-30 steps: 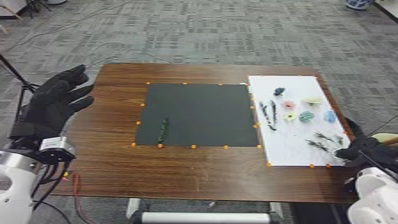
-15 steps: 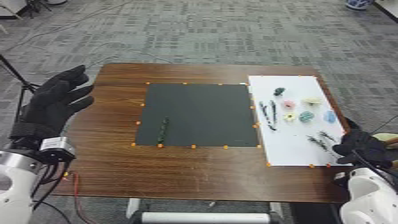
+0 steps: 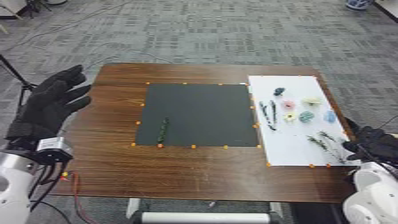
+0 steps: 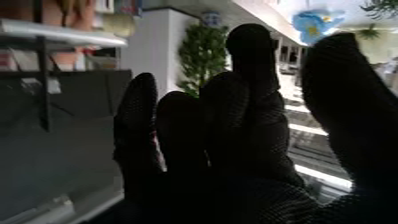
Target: Arrange flowers
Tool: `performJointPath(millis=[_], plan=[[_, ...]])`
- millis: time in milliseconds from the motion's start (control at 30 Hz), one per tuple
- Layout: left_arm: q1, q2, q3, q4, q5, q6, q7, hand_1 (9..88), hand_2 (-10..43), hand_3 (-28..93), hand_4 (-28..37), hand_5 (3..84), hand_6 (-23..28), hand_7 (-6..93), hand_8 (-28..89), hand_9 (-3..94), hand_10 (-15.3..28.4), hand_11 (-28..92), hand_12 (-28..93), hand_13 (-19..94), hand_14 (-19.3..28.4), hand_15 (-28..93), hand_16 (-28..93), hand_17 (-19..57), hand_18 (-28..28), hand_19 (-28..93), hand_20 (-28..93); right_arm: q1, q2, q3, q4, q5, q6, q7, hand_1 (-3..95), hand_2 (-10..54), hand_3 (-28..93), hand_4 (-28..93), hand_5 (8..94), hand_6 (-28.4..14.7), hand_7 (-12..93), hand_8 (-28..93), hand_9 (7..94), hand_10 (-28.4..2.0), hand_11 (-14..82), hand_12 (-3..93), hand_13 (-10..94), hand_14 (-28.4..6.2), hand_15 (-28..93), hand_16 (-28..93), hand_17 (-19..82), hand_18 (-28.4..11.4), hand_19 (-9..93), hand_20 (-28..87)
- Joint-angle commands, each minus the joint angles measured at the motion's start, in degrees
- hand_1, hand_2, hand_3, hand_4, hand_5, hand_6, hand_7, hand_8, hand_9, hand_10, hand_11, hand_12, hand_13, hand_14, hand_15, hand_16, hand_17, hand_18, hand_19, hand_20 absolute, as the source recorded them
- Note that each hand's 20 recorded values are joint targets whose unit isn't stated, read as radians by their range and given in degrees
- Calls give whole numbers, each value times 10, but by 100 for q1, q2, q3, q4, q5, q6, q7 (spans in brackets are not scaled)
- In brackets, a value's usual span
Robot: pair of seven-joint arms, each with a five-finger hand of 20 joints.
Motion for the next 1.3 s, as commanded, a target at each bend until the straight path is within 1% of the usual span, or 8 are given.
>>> performJointPath(millis=[33,100,633,700,800,1000,1100,1300], plan=[[34,-41,-27,-35,5,57,-35,267,-43,680,-270,217,14,241,-114,165,93,224,194,82,126,440,-57,-103,187,386,103,-150,-115,187,-177,342,-118,-351,238,-94,861,-232,603,-25,532,10,572,-145,645,573,492,-174,831,515,163,-220,703,513],[10,-41,-15,-24,3,40,-47,265,-45,680,-271,218,14,240,-114,164,93,224,193,82,126,441,-56,-103,187,387,103,-192,-143,242,-201,439,-111,-423,204,-78,858,-221,600,-29,550,-141,561,-148,645,577,483,-179,831,515,158,-221,698,515],[3,-32,5,0,-2,27,-59,264,-45,680,-273,218,14,241,-114,165,93,223,194,83,126,440,-56,-103,187,386,102,-56,-125,-77,131,392,-291,-320,227,-92,864,-228,591,-32,541,-155,548,-148,654,566,472,-179,836,497,154,-223,688,508],[16,-32,2,2,-6,17,-54,264,-46,680,-273,218,14,240,-114,165,94,223,194,83,127,440,-56,-103,187,386,102,-36,-74,-225,214,247,126,-408,310,-94,854,-251,602,-16,538,64,585,-135,630,607,502,-166,830,499,165,-219,690,504],[44,-26,-19,-2,-9,7,-43,265,-45,680,-273,218,14,239,-114,165,94,223,194,82,127,441,-56,-103,187,386,102,-36,-18,-296,199,174,359,-517,415,-95,855,-245,660,12,550,153,667,-106,554,711,568,-140,821,501,192,-210,697,498],[-36,34,-16,25,-11,-17,-61,265,-46,680,-273,218,14,239,-114,165,94,223,194,83,126,440,-56,-103,187,386,103,-62,97,-209,16,184,848,-823,371,-93,891,-169,663,9,574,218,690,-107,570,756,585,-142,826,533,202,-207,703,500],[-27,70,-83,13,-5,-14,-57,265,-46,681,-274,218,14,239,-113,165,93,223,194,83,127,440,-56,-103,187,386,103,66,177,-262,-181,227,1102,-942,320,-33,913,-154,657,3,621,250,689,-112,638,720,587,-150,846,552,208,-204,715,502],[45,96,-219,-47,9,43,-51,264,-45,681,-273,218,13,239,-113,164,93,224,194,82,127,440,-56,-103,187,387,103,1363,186,-1249,-436,575,1343,-1377,294,-23,923,-106,684,1,618,276,715,-119,663,704,599,-154,866,548,227,-206,739,508]])
